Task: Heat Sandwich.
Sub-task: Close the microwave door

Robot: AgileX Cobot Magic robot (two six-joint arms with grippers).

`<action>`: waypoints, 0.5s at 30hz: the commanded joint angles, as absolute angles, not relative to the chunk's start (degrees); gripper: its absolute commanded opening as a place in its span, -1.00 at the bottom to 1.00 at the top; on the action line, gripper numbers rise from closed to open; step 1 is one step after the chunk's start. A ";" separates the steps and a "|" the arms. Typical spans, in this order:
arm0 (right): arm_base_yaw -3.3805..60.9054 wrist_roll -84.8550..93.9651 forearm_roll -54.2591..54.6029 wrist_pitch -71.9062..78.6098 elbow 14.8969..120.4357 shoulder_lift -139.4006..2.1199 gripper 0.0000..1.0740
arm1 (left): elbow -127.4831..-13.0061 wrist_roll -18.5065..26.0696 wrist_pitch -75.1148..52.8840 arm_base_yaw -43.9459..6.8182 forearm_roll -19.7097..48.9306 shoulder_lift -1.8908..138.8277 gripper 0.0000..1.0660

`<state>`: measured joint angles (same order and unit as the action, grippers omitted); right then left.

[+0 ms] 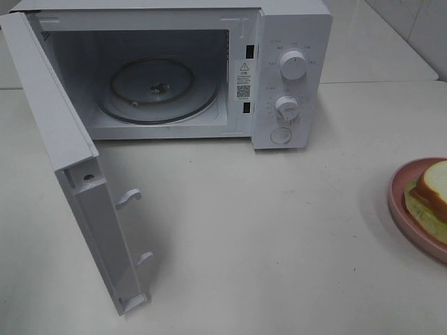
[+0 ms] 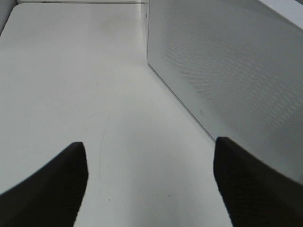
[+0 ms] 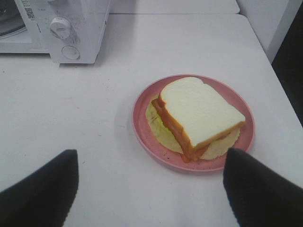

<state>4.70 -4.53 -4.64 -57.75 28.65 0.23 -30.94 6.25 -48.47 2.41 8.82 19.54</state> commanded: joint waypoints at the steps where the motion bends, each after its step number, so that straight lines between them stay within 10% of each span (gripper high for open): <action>1: 4.18 -3.78 -4.81 -57.01 28.65 1.78 0.42 | -30.71 6.36 -43.20 2.35 9.17 22.86 -0.01; 10: 4.18 -3.78 -4.81 -57.01 28.65 1.78 0.42 | -29.22 6.42 -33.75 2.35 9.22 34.38 -0.94; 15: 4.18 -3.78 -4.81 -57.01 28.65 1.78 0.42 | -29.22 6.59 -26.47 2.35 9.17 41.42 -1.00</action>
<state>4.70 -4.53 -4.64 -57.75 28.65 0.23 -29.45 6.30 -30.19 2.41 8.82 39.71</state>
